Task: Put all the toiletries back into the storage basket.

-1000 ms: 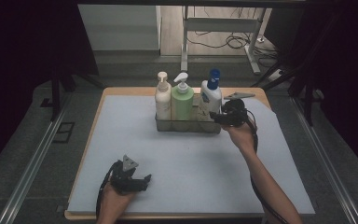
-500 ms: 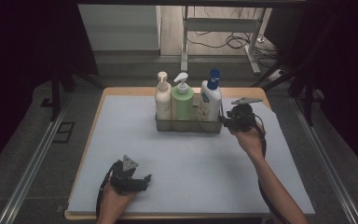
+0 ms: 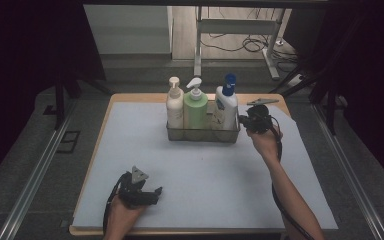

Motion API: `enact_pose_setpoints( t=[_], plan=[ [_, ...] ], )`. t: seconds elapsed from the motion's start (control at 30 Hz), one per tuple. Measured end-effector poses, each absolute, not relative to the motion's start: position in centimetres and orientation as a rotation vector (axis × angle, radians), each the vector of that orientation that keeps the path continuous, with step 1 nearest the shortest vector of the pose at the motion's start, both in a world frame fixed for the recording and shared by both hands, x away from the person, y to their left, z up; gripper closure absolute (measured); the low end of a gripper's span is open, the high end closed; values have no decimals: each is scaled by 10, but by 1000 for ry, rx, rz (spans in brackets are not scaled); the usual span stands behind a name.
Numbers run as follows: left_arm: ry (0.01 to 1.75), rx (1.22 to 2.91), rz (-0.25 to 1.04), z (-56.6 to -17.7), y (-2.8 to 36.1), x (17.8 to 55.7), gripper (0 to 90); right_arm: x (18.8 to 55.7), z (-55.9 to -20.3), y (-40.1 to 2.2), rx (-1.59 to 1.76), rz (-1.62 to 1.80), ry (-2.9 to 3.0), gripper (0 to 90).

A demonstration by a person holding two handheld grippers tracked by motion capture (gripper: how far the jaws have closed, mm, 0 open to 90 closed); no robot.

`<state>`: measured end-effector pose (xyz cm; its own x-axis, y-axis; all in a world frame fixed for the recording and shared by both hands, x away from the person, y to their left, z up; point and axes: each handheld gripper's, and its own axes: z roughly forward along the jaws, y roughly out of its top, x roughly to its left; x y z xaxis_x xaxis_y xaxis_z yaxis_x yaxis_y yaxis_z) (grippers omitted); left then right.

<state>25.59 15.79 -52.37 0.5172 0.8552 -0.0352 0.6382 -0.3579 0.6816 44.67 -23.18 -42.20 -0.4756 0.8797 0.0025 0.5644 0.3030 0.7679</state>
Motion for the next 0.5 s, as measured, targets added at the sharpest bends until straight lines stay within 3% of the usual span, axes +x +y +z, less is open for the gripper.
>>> enact_pose_setpoints(
  t=[0.5],
  plan=[
    [1211,2114,434,-524,158,256,123,473,-442,-226,1360,1061,2183,899]
  ],
)
